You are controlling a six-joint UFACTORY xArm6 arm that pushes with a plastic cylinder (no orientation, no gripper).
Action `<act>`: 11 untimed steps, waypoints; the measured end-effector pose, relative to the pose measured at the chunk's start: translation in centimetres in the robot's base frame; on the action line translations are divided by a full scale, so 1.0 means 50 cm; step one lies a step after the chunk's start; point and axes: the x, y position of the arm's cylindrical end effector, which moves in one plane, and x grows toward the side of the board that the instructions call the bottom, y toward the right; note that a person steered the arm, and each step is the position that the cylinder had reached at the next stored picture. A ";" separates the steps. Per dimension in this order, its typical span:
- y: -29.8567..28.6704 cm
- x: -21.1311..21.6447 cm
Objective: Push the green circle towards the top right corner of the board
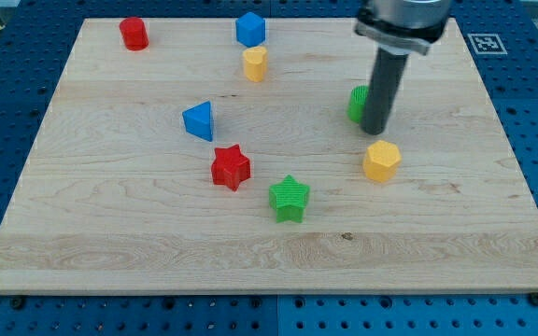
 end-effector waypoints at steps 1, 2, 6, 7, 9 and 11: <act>0.024 -0.028; 0.032 -0.004; -0.095 0.002; -0.093 -0.027; -0.040 -0.076; 0.016 -0.148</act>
